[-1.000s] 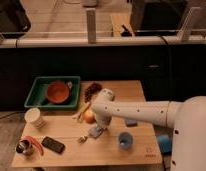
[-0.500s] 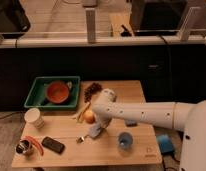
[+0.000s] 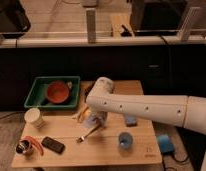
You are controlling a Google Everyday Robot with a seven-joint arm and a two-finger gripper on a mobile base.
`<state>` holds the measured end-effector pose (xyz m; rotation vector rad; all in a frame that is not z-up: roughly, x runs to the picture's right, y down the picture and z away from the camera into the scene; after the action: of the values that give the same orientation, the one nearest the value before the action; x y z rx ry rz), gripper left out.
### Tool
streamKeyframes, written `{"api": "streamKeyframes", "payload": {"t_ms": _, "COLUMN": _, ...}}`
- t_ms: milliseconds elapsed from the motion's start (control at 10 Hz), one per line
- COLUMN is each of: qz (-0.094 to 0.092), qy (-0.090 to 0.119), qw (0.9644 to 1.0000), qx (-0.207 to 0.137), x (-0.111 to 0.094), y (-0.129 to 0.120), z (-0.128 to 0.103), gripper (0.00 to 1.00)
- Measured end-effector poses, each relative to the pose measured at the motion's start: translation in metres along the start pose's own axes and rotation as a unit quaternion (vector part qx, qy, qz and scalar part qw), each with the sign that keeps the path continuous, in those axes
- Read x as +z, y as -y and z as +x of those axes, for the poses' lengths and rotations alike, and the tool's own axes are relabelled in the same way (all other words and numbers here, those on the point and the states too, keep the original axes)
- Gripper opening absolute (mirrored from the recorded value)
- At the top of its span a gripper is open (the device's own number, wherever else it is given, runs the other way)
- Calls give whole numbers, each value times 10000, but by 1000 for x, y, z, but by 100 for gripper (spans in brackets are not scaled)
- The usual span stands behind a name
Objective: Place towel in table surface
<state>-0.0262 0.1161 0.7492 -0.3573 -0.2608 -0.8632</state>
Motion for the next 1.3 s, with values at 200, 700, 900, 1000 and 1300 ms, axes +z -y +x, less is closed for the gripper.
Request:
{"api": "streamKeyframes", "payload": {"t_ms": 200, "qz": 123, "qy": -251, "qw": 9996, "qx": -27, "x": -29, "y": 15, "z": 2, "gripper": 0}}
{"api": "streamKeyframes", "payload": {"t_ms": 700, "qz": 233, "qy": -877, "qw": 9954, "qx": -295, "x": -98, "y": 51, "z": -4, "gripper": 0}}
{"api": "streamKeyframes", "payload": {"t_ms": 900, "qz": 191, "qy": -1025, "qw": 9940, "qx": -322, "x": -102, "y": 55, "z": -5, "gripper": 0}}
{"api": "streamKeyframes", "payload": {"t_ms": 1000, "qz": 149, "qy": -1060, "qw": 9938, "qx": -302, "x": -97, "y": 52, "z": -4, "gripper": 0}}
{"api": "streamKeyframes", "payload": {"t_ms": 1300, "qz": -34, "qy": -1068, "qw": 9942, "qx": -129, "x": -75, "y": 33, "z": 12, "gripper": 0}}
